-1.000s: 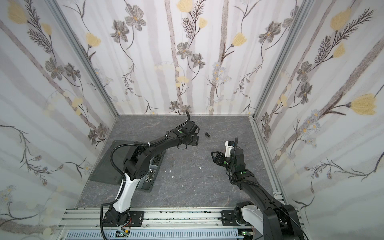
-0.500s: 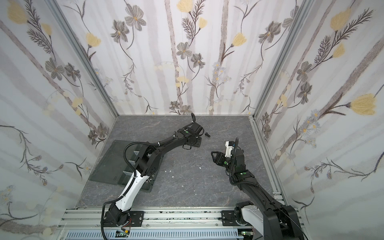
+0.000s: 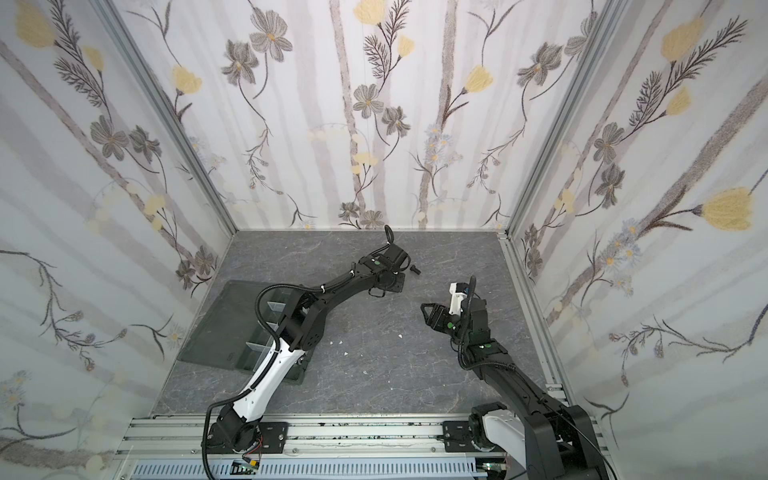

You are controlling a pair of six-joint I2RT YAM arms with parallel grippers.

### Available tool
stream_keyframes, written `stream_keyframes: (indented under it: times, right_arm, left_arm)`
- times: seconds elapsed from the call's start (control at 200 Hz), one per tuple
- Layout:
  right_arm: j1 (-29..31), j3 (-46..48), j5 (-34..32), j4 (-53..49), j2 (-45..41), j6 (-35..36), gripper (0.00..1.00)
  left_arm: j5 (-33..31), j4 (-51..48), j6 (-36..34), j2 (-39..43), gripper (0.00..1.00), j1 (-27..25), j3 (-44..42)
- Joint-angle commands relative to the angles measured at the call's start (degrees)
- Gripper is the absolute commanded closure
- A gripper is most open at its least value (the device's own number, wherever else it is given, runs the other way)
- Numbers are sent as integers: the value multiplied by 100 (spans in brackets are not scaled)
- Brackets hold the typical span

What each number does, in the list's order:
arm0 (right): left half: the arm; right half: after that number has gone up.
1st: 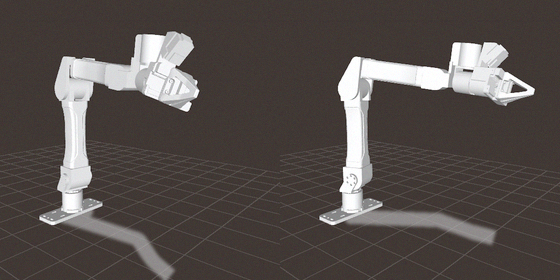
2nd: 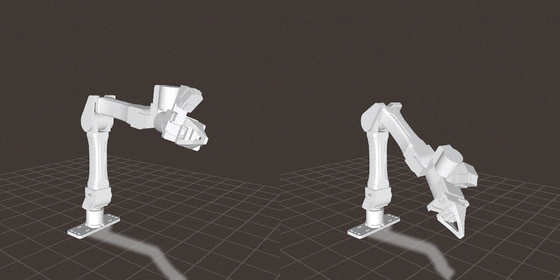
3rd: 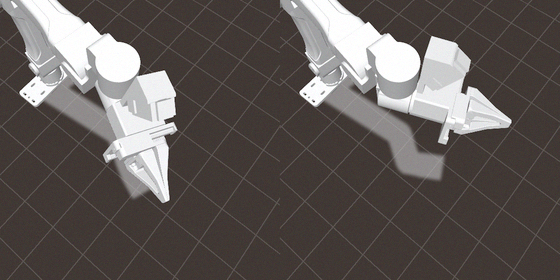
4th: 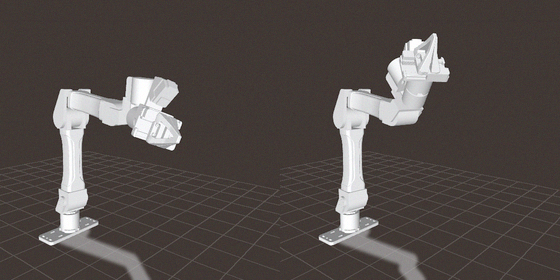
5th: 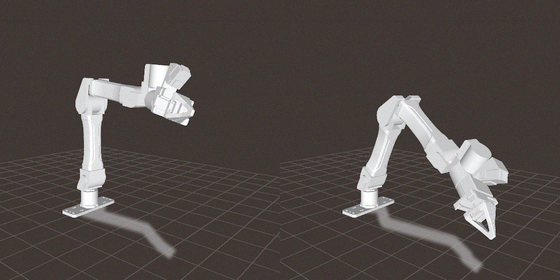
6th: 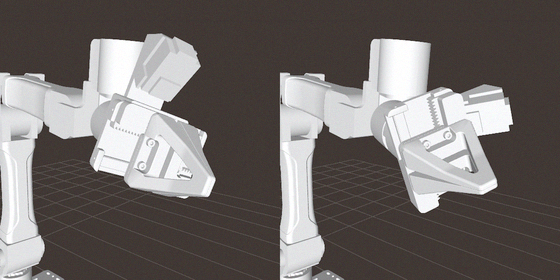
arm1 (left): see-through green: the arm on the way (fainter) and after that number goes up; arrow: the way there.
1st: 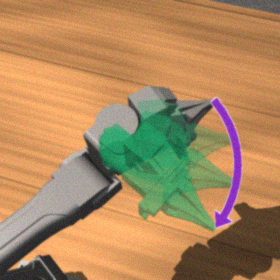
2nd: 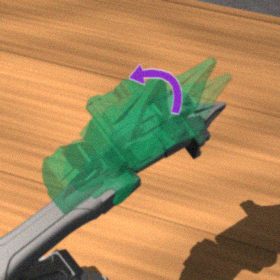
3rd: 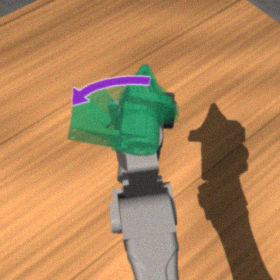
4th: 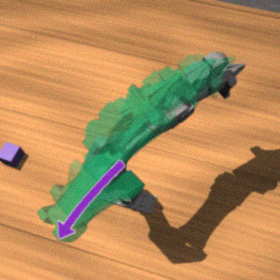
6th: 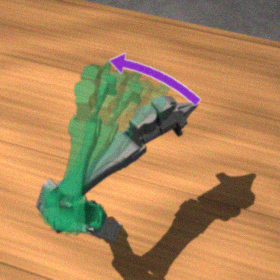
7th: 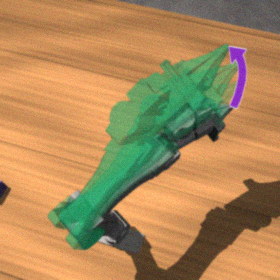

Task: Sort the screws and nuts into containers
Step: 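Lower the left gripper onto a black bolt and close on it, then carry the black bolt with the left gripper over the organizer box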

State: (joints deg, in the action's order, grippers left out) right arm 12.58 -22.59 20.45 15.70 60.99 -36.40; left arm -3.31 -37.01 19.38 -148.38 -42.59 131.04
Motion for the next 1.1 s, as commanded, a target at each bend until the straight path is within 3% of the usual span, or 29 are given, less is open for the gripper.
stream_keyframes:
  times: [0.0,0.275,0.46,0.759,1.094]
  right_arm:
    - [-1,13,48,234,-52,-37,39]
    - [-3,14,50,232,-85,-35,39]
    - [-5,1,20,153,-116,14,39]
    - [8,-274,55,-262,-122,196,39]
    - [384,-542,-28,-418,3,103,38]
  left_arm:
    - [-65,-278,-30,-138,71,13,141]
    - [-152,-288,-79,-87,85,23,133]
    - [-89,25,-14,395,88,71,-288]
    - [-58,864,20,1841,89,146,-1820]
    - [-124,2038,311,4045,89,269,-4674]
